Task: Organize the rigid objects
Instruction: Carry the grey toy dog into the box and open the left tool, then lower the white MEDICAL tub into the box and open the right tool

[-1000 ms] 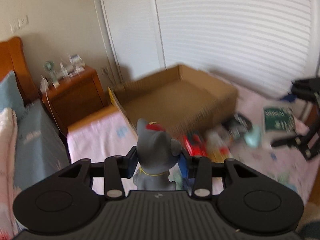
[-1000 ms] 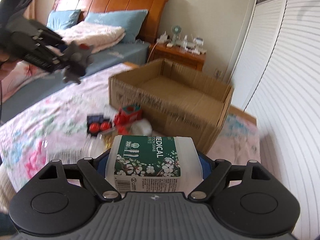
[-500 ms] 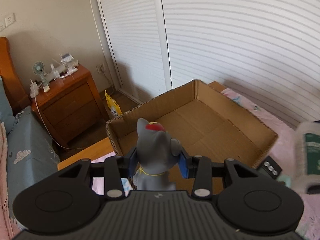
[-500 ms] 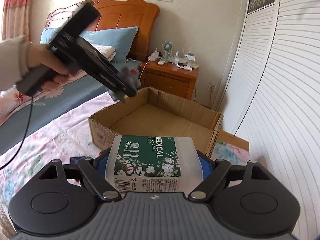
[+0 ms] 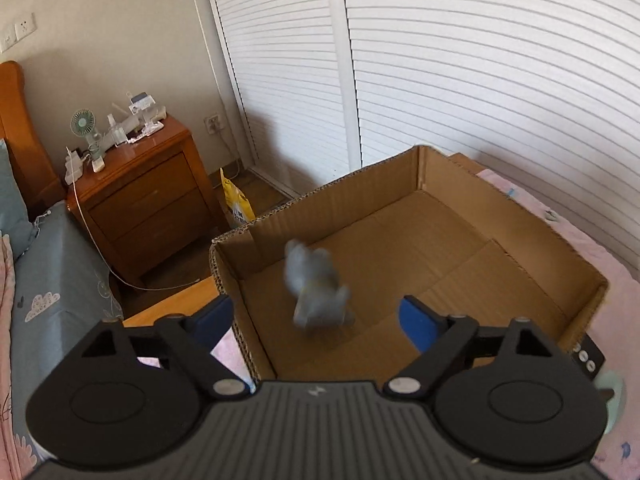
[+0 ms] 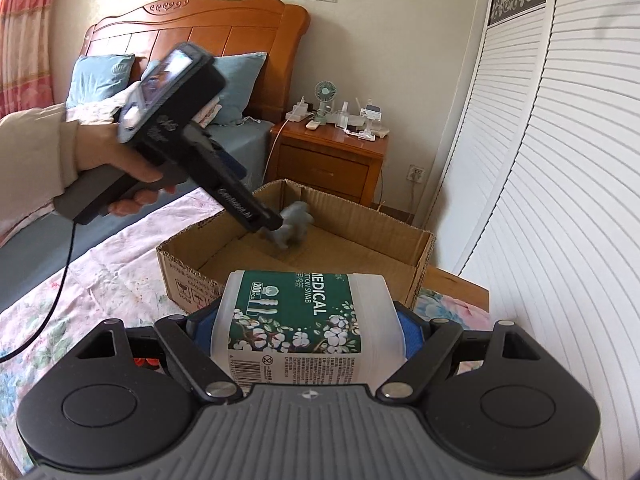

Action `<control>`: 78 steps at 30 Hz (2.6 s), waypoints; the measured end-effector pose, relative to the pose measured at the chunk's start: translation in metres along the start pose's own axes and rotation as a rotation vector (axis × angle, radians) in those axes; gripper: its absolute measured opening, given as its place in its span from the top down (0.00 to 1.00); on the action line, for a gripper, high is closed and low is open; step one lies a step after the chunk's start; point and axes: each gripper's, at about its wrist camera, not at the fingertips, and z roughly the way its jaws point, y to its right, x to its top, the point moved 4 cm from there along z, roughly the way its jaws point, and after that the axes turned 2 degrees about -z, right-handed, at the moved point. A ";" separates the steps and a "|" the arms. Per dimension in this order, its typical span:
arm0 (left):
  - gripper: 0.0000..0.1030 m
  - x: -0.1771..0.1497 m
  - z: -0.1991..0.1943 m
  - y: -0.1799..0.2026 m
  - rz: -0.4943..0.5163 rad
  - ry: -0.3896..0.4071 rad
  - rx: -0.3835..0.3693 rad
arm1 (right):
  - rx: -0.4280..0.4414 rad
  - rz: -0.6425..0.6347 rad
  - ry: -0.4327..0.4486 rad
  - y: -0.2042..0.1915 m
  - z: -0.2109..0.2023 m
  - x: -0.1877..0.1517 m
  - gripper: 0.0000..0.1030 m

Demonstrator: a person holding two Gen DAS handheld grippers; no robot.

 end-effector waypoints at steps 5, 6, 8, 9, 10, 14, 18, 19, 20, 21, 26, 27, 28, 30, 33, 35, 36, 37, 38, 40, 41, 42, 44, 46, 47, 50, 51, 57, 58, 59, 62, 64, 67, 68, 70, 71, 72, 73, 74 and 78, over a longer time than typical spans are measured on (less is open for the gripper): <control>0.06 -0.011 -0.029 0.006 0.005 0.056 -0.023 | 0.021 0.010 0.001 0.000 0.007 0.005 0.16; 0.04 -0.015 -0.036 0.007 0.003 0.067 -0.030 | 0.022 0.011 0.000 0.000 0.009 0.006 0.16; 0.03 -0.021 -0.050 0.010 -0.006 0.086 -0.030 | 0.028 0.008 -0.004 0.000 0.014 0.009 0.16; 0.03 -0.025 -0.058 0.011 -0.009 0.096 -0.030 | 0.028 0.007 -0.006 0.001 0.017 0.011 0.16; 0.01 -0.029 -0.064 0.012 -0.013 0.105 -0.033 | 0.026 0.005 -0.009 0.002 0.020 0.013 0.16; 0.01 -0.053 -0.091 0.015 -0.035 0.118 -0.022 | 0.018 0.006 -0.030 0.010 0.038 0.022 0.16; 0.01 -0.084 -0.115 0.018 -0.087 0.122 -0.009 | 0.003 0.021 -0.065 0.024 0.067 0.031 0.16; 0.01 -0.092 -0.120 0.018 -0.098 0.117 0.006 | -0.004 0.025 -0.072 0.027 0.074 0.034 0.16; 0.01 -0.101 -0.125 0.019 -0.108 0.111 0.030 | -0.007 0.030 -0.082 0.030 0.082 0.036 0.16; 0.01 -0.108 -0.130 0.019 -0.117 0.115 0.046 | -0.010 0.038 -0.089 0.033 0.089 0.038 0.16; 0.01 -0.139 -0.148 0.022 -0.172 0.132 0.067 | -0.037 0.077 -0.122 0.049 0.124 0.050 0.16; 0.01 -0.144 -0.150 0.023 -0.188 0.136 0.065 | -0.041 0.085 -0.128 0.052 0.130 0.052 0.16; 0.01 -0.147 -0.152 0.023 -0.209 0.139 0.055 | -0.046 0.089 -0.134 0.054 0.135 0.053 0.16; 0.01 -0.154 -0.154 0.022 -0.234 0.141 0.034 | -0.062 0.100 -0.137 0.058 0.144 0.056 0.16; 0.01 -0.160 -0.159 0.025 -0.246 0.153 0.041 | -0.065 0.138 -0.120 0.064 0.146 0.059 0.00; 0.01 -0.162 -0.159 0.028 -0.240 0.152 0.049 | -0.062 0.158 -0.101 0.066 0.140 0.060 0.00; 0.01 -0.164 -0.158 0.029 -0.240 0.150 0.050 | -0.062 0.160 -0.100 0.067 0.137 0.060 0.00; 0.01 -0.164 -0.158 0.030 -0.240 0.147 0.048 | -0.070 0.159 -0.098 0.066 0.133 0.058 0.00; 0.01 -0.164 -0.158 0.031 -0.238 0.147 0.043 | -0.076 0.158 -0.099 0.066 0.129 0.058 0.00; 0.01 -0.165 -0.158 0.034 -0.236 0.148 0.039 | -0.086 0.165 -0.104 0.065 0.119 0.055 0.00; 0.01 -0.165 -0.159 0.036 -0.235 0.150 0.038 | -0.088 0.172 -0.102 0.065 0.114 0.053 0.00; 0.01 -0.165 -0.160 0.038 -0.235 0.152 0.038 | -0.088 0.183 -0.098 0.065 0.108 0.051 0.00; 0.01 -0.166 -0.161 0.041 -0.238 0.152 0.043 | -0.098 0.210 -0.099 0.065 0.097 0.045 0.00; 0.01 -0.168 -0.162 0.045 -0.230 0.153 0.044 | -0.107 0.237 -0.113 0.063 0.087 0.036 0.00; 0.01 -0.170 -0.162 0.047 -0.224 0.153 0.049 | -0.121 0.251 -0.128 0.060 0.082 0.028 0.00; 0.01 -0.177 -0.159 0.051 -0.226 0.131 0.062 | -0.129 0.260 -0.140 0.046 0.066 0.005 0.00; 0.01 -0.179 -0.159 0.053 -0.224 0.124 0.061 | -0.129 0.264 -0.146 0.040 0.060 -0.004 0.00; 0.01 -0.191 -0.164 0.063 -0.197 0.094 0.057 | -0.133 0.279 -0.155 0.010 0.031 -0.057 0.00; 0.01 -0.192 -0.165 0.066 -0.190 0.090 0.054 | -0.131 0.280 -0.156 0.006 0.028 -0.066 0.00; 0.01 -0.194 -0.166 0.069 -0.178 0.087 0.047 | -0.132 0.282 -0.161 0.001 0.025 -0.076 0.00; 0.01 -0.197 -0.169 0.082 -0.139 0.082 0.010 | -0.115 0.290 -0.184 -0.012 0.019 -0.103 0.00; 0.01 -0.200 -0.169 0.092 -0.113 0.076 -0.030 | -0.099 0.296 -0.202 -0.018 0.019 -0.118 0.00; 0.01 -0.205 -0.163 0.106 -0.066 0.051 -0.050 | -0.102 0.288 -0.232 -0.025 0.022 -0.135 0.00; 0.01 -0.208 -0.160 0.110 -0.051 0.040 -0.051 | -0.102 0.289 -0.242 -0.026 0.023 -0.140 0.00; 0.01 -0.211 -0.154 0.113 -0.045 0.019 -0.040 | -0.096 0.295 -0.251 -0.027 0.025 -0.144 0.00; 0.01 -0.213 -0.150 0.112 -0.052 0.009 -0.035 | -0.091 0.298 -0.254 -0.028 0.026 -0.147 0.00; 0.01 -0.215 -0.147 0.110 -0.064 0.000 -0.031 | -0.095 0.294 -0.250 -0.028 0.025 -0.148 0.00; 0.01 -0.216 -0.143 0.107 -0.077 -0.010 -0.027 | -0.104 0.282 -0.248 -0.029 0.026 -0.149 0.00; 0.01 -0.219 -0.141 0.105 -0.088 -0.016 -0.024 | -0.111 0.264 -0.251 -0.031 0.027 -0.149 0.00; 0.01 -0.223 -0.135 0.092 -0.132 -0.028 0.000 | -0.106 0.258 -0.241 -0.031 0.027 -0.149 0.00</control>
